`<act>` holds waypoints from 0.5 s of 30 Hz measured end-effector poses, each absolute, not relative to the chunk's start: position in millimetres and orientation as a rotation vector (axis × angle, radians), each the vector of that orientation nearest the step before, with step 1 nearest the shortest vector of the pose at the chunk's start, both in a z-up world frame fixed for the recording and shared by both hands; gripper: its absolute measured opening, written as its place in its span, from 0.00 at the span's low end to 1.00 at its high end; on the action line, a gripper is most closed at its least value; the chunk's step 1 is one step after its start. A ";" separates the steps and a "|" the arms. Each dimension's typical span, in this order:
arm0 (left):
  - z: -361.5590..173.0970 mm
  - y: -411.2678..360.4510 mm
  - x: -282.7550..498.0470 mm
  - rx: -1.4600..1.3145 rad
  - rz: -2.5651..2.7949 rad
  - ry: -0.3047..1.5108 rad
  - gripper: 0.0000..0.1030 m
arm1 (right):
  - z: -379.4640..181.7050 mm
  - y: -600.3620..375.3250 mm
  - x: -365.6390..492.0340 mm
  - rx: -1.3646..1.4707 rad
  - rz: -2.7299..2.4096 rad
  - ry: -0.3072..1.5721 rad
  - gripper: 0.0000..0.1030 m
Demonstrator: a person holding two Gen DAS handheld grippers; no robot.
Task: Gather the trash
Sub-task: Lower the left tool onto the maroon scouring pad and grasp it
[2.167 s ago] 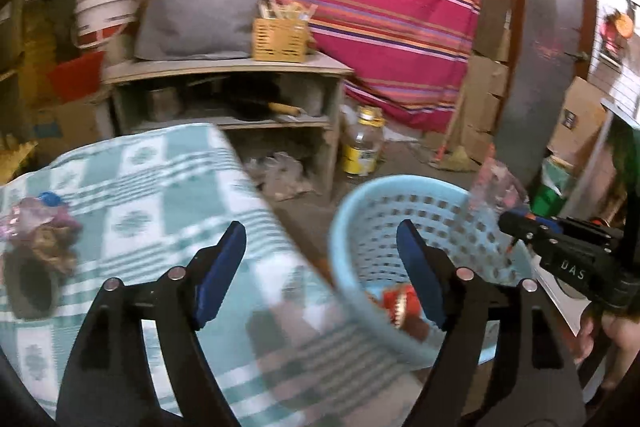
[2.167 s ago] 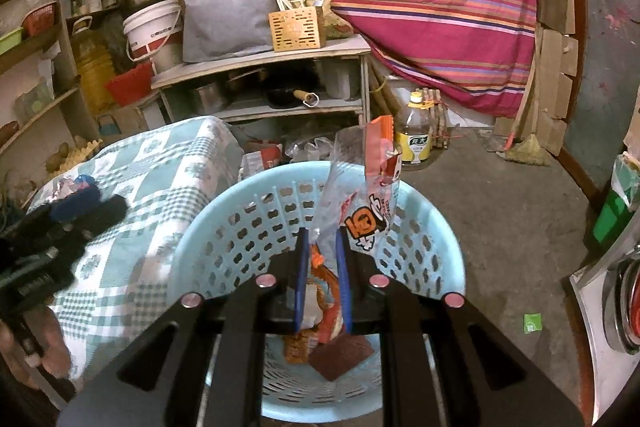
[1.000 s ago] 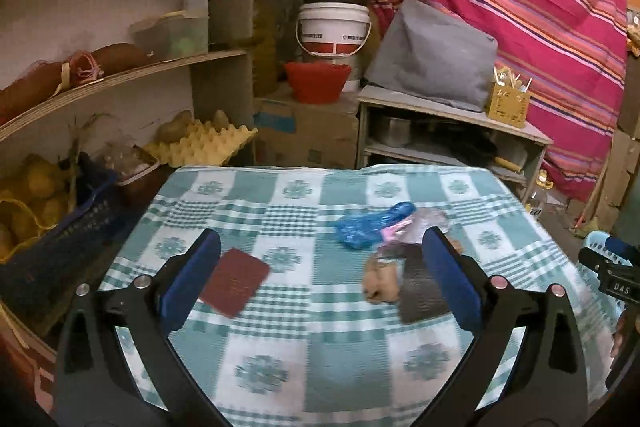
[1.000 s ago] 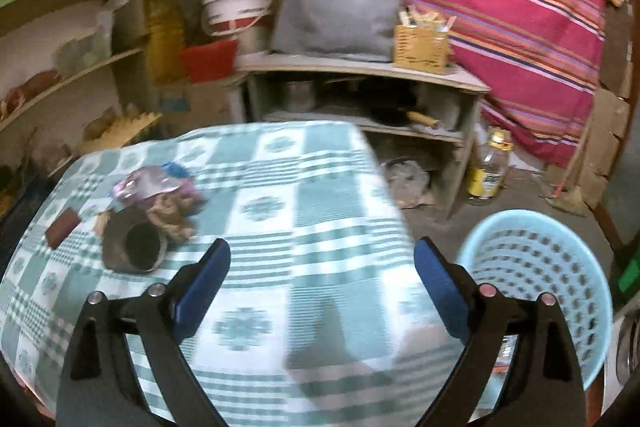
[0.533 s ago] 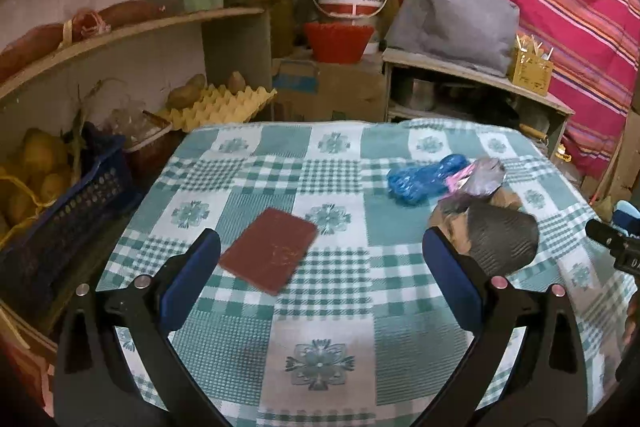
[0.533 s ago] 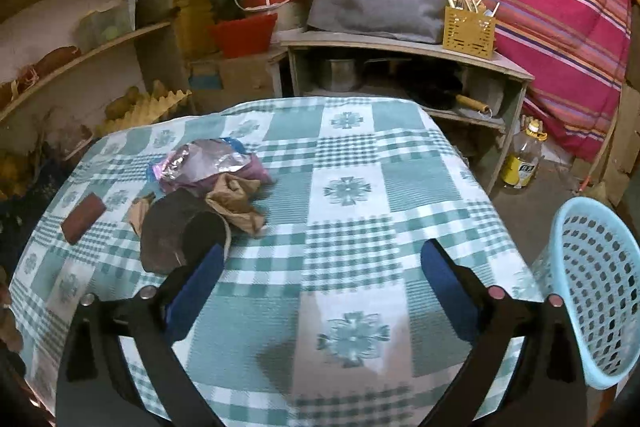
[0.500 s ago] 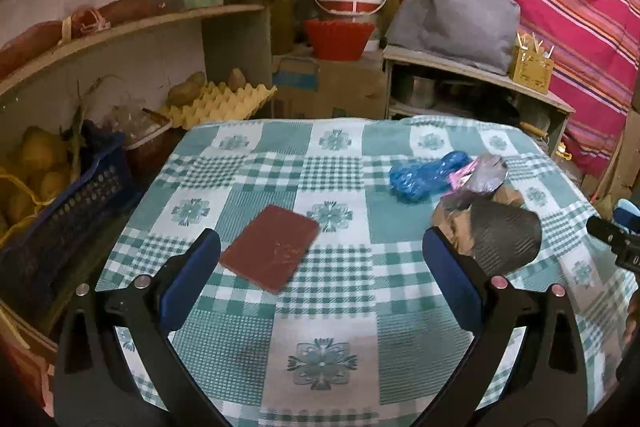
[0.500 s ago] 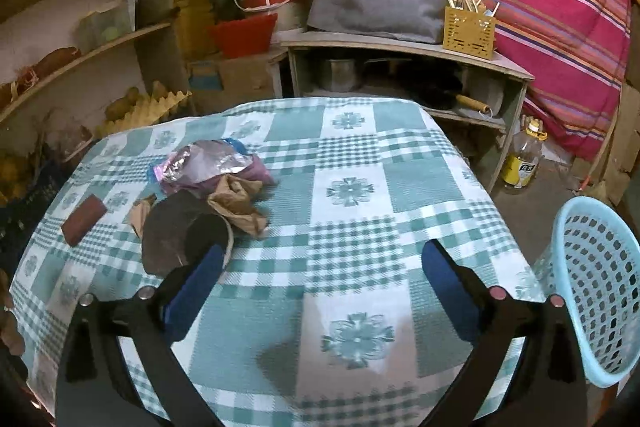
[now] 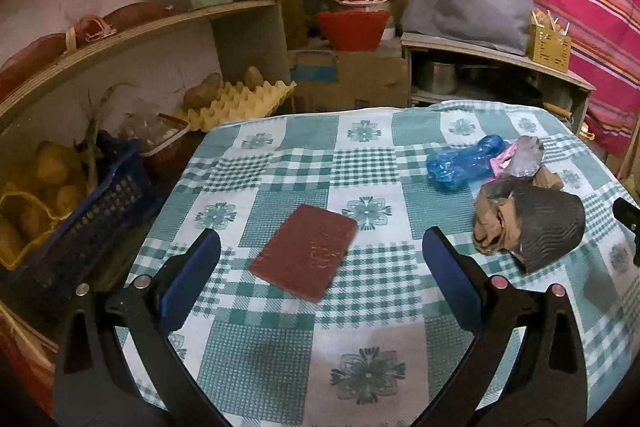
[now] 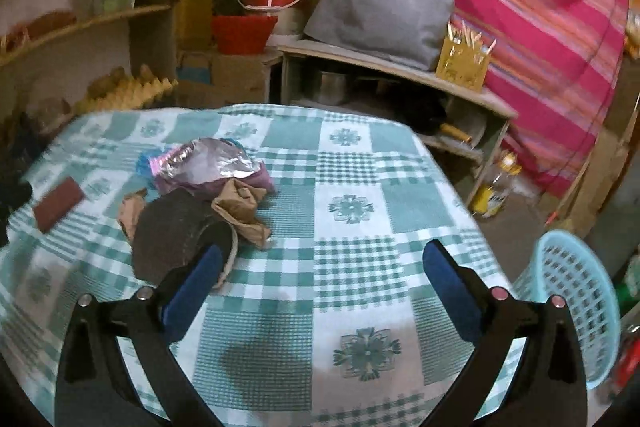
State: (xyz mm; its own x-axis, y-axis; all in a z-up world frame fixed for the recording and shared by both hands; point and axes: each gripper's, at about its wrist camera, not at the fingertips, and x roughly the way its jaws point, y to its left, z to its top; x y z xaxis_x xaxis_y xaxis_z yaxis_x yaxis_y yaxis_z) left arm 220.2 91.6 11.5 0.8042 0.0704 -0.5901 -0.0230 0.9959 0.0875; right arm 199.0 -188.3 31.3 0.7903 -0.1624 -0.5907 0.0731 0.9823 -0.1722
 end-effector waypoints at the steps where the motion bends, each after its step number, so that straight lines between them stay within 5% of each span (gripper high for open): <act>1: 11.1 92.0 221.2 0.078 0.049 0.633 0.95 | 31.7 -185.5 197.7 -0.154 -0.114 0.641 0.96; 15: -13.2 121.0 246.3 0.001 -0.027 0.760 0.95 | 20.1 -196.6 210.7 0.026 -0.080 0.701 0.96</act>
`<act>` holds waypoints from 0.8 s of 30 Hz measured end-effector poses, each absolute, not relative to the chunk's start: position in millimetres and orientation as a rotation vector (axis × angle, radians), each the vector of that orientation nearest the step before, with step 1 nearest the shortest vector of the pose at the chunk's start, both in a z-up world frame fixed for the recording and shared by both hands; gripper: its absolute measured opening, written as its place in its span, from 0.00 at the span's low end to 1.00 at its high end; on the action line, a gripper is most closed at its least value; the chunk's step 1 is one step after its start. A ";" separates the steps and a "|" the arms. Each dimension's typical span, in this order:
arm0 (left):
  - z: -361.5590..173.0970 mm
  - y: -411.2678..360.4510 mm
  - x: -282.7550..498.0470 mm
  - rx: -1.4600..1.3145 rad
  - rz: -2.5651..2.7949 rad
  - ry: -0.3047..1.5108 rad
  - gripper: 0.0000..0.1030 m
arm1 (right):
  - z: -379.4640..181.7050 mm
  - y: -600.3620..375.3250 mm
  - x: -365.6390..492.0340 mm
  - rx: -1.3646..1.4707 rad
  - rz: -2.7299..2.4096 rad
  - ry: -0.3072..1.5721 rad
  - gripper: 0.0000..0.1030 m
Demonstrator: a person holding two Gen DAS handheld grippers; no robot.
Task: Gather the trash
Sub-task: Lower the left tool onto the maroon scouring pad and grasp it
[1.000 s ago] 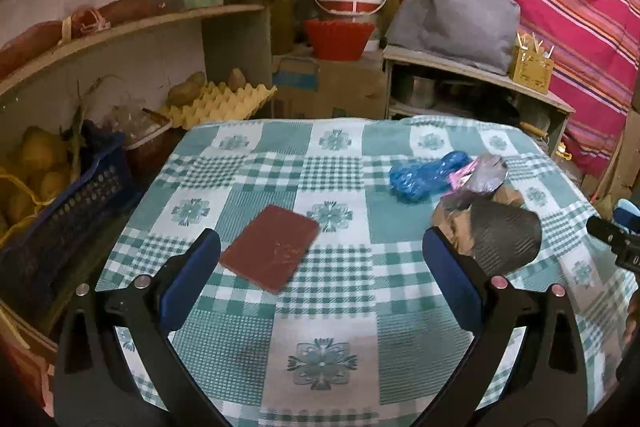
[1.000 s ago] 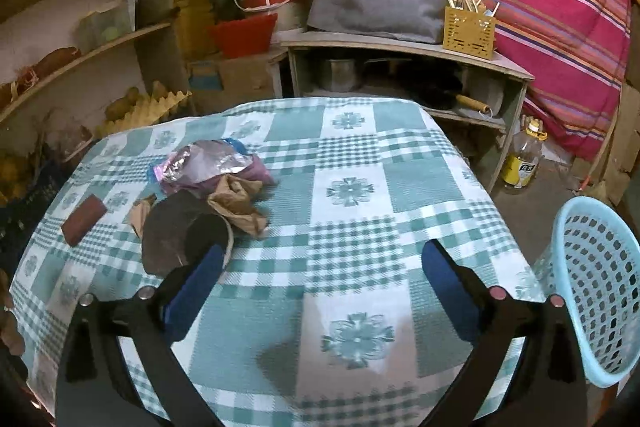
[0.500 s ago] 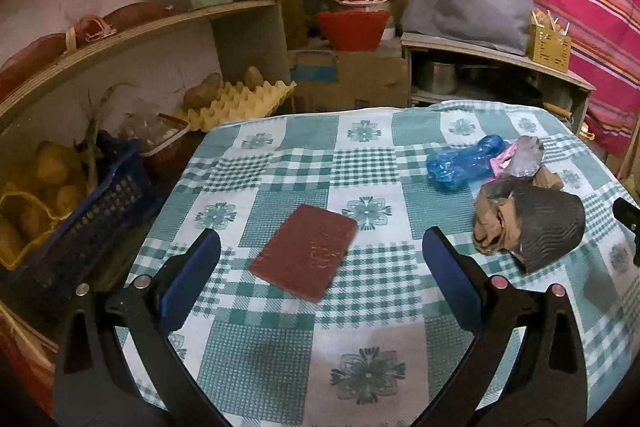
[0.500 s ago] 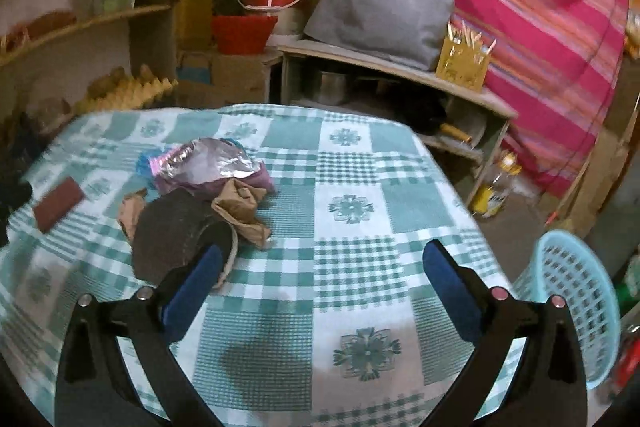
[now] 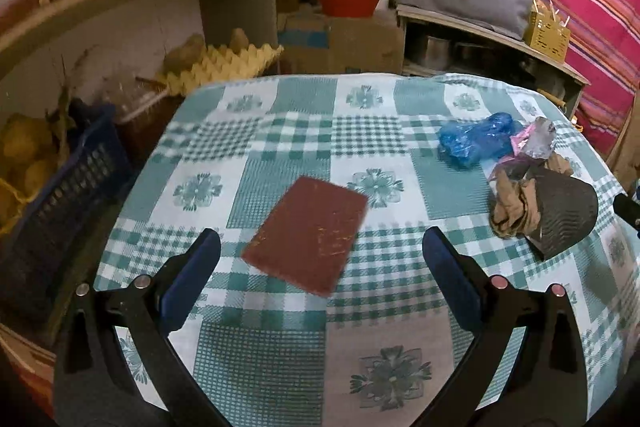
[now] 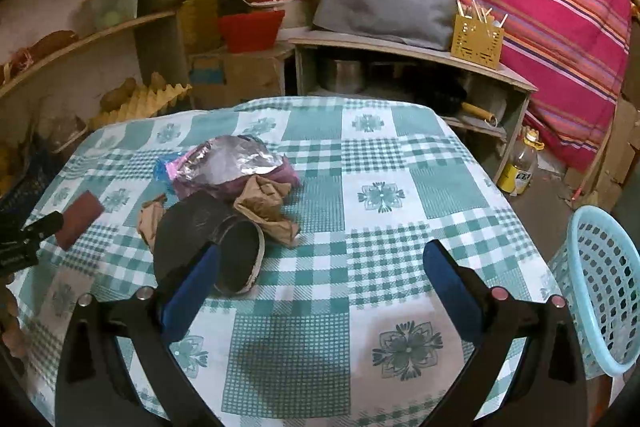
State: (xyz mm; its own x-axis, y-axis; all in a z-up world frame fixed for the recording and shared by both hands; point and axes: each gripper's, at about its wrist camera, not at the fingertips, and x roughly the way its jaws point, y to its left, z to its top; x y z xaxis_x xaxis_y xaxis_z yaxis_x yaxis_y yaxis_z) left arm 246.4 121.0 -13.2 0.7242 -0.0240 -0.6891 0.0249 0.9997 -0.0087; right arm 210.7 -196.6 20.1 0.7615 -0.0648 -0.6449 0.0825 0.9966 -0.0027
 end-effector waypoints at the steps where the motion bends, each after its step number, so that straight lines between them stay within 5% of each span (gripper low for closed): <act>1: -14.8 124.6 247.5 -0.003 -0.031 0.769 0.95 | 18.4 -197.3 211.4 0.036 -0.087 0.706 0.96; 21: -50.3 124.2 286.3 0.049 -0.062 0.923 0.94 | -1.7 -153.4 221.0 -0.002 0.008 0.835 0.96; 24: -53.1 121.0 286.2 0.055 -0.078 0.939 0.84 | -4.0 -142.0 220.5 -0.026 0.021 0.841 0.96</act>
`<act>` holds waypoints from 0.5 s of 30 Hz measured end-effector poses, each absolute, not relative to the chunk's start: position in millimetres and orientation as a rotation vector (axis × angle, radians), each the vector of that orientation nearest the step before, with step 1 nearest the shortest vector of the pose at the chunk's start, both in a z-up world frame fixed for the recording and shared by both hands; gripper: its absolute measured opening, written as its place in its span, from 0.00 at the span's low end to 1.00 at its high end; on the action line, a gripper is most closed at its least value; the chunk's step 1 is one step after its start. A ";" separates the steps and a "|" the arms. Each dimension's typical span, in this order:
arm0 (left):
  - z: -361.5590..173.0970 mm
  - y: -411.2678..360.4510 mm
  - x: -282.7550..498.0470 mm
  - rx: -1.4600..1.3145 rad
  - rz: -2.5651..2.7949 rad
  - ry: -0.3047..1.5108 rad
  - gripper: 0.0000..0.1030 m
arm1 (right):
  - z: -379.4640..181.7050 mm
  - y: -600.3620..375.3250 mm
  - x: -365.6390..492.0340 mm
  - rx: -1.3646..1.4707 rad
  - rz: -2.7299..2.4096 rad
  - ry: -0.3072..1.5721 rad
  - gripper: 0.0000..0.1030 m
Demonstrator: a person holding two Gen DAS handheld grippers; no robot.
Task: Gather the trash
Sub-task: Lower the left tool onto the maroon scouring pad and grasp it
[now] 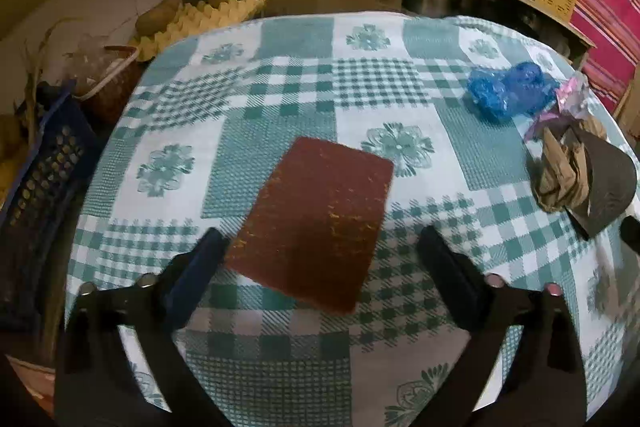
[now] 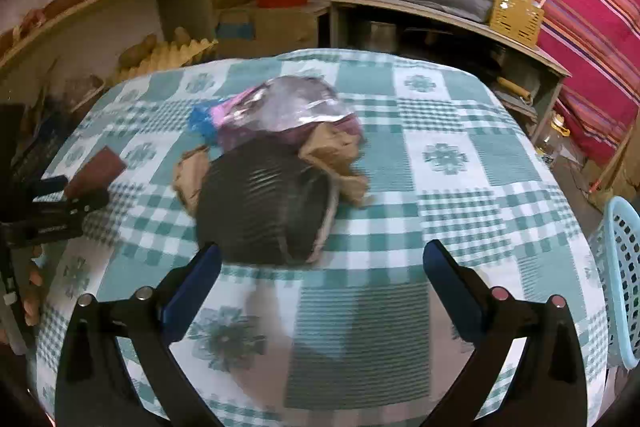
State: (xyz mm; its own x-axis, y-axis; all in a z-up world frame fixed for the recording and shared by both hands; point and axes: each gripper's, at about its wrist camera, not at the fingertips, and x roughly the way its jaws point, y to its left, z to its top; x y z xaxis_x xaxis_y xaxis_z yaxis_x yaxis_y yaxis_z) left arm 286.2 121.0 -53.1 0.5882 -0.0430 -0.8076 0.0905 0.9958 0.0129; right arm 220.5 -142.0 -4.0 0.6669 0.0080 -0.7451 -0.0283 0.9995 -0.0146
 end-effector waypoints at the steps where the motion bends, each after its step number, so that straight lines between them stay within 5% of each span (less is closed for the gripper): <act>1: -52.7 120.7 285.3 0.053 -0.080 0.937 0.81 | -4.3 -138.0 220.1 -0.035 0.020 0.839 0.96; 4: -51.2 121.7 283.0 0.048 -0.079 0.920 0.67 | -4.6 -128.2 220.3 -0.060 0.015 0.831 0.96; 10: -50.7 123.1 282.7 0.053 -0.070 0.917 0.66 | -12.9 -113.7 228.4 -0.072 0.031 0.867 0.96; 12: -50.7 123.4 282.2 0.052 -0.069 0.919 0.68 | -15.6 -107.3 228.7 -0.088 0.030 0.872 0.96; 15: -50.5 122.9 284.3 0.053 -0.057 0.922 0.87 | -18.0 -99.7 231.8 -0.111 0.023 0.876 0.96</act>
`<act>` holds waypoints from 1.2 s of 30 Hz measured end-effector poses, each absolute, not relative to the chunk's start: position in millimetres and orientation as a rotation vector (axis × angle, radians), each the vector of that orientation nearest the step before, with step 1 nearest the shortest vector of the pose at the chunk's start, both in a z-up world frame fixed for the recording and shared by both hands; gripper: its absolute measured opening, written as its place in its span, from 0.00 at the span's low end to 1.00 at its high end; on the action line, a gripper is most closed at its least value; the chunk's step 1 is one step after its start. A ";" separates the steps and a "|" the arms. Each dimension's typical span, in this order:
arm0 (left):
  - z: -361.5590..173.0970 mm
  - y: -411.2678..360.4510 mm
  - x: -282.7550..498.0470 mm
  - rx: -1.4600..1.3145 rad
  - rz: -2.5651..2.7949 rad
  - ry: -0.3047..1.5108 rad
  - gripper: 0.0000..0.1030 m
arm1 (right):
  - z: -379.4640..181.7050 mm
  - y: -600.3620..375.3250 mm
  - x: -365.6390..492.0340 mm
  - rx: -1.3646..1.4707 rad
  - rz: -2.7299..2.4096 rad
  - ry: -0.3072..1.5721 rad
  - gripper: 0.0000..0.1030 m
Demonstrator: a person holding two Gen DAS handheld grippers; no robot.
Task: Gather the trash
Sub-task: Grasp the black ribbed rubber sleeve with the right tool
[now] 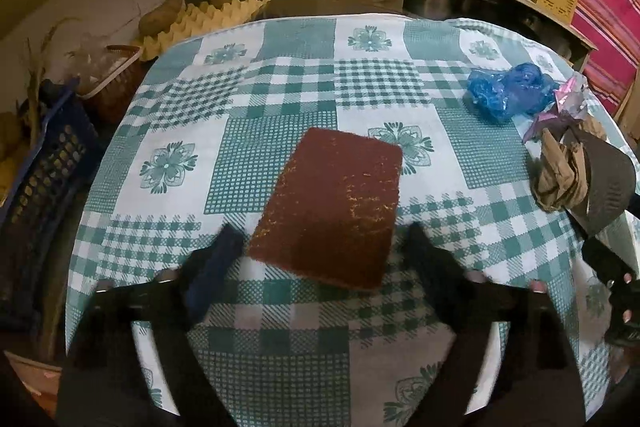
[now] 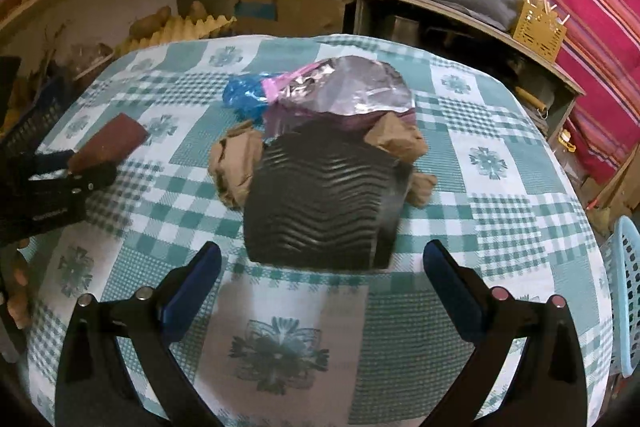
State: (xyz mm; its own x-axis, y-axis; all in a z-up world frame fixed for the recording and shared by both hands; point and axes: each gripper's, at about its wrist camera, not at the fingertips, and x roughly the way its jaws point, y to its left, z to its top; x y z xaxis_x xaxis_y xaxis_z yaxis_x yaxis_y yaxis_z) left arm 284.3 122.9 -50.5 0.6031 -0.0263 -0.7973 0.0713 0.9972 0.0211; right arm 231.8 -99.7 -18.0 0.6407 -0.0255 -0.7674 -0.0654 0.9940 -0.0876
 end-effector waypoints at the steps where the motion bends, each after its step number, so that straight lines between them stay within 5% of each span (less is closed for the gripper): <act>1: -49.4 121.7 285.6 0.063 -0.047 0.914 0.89 | -18.4 -98.5 233.6 -0.115 0.021 0.877 0.96; 9: -52.6 114.1 303.5 0.101 -0.032 0.930 0.91 | -22.2 -100.8 248.4 -0.129 -0.015 0.896 0.96; 13: -52.3 113.9 303.2 0.068 -0.081 0.931 0.76 | -24.8 -99.3 250.1 -0.161 0.009 0.897 0.95; 17: -50.8 111.3 298.4 0.077 -0.086 0.927 0.66 | -23.8 -104.1 249.9 -0.139 0.047 0.913 0.73; 36: 5.2 97.5 225.0 0.061 -0.005 0.789 0.65 | 22.9 -181.0 203.0 -0.046 0.110 0.839 0.72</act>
